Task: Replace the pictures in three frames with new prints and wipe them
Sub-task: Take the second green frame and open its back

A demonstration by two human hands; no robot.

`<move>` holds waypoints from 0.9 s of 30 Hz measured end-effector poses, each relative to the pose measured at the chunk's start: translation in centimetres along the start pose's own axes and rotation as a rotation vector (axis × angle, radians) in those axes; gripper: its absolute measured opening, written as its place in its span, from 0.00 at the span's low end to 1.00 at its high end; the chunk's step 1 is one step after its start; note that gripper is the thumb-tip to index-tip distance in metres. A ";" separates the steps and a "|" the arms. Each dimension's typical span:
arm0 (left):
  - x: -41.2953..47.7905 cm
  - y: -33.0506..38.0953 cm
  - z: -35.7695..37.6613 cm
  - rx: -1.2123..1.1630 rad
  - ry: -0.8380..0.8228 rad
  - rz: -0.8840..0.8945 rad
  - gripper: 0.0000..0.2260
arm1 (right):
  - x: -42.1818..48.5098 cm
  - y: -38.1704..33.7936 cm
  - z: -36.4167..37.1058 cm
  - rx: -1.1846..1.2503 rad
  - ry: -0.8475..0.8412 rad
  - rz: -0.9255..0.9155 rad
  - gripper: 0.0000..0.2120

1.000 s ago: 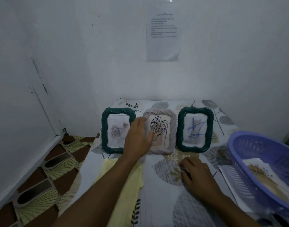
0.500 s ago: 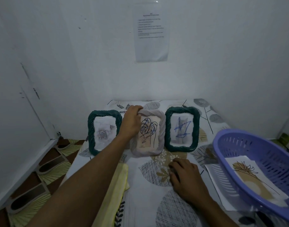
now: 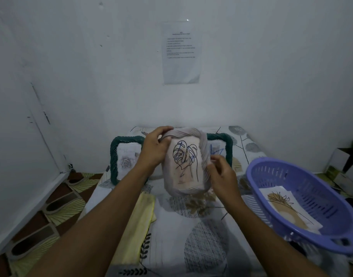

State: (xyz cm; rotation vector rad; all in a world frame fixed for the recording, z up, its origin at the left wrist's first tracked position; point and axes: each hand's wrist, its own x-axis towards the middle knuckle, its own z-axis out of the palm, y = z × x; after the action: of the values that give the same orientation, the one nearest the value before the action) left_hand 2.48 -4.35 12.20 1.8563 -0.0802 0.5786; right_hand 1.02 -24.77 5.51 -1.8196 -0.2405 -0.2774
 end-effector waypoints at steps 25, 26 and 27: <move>-8.2 2.9 2.3 -0.270 -0.030 -0.313 0.10 | -5.1 -4.0 0.8 -0.422 -0.007 -0.396 0.15; -8.3 3.1 2.2 -0.269 -0.064 -0.290 0.09 | -5.0 -4.1 0.6 -0.420 0.000 -0.380 0.14; -8.4 3.1 2.1 -0.262 -0.102 -0.262 0.07 | -4.8 -4.0 0.4 -0.410 0.016 -0.348 0.12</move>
State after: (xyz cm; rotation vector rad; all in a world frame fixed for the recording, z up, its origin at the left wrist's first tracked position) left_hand -5.18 -9.26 10.84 1.6075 0.0190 0.2766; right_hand -4.77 -23.41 7.60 -2.1744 -0.5211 -0.6220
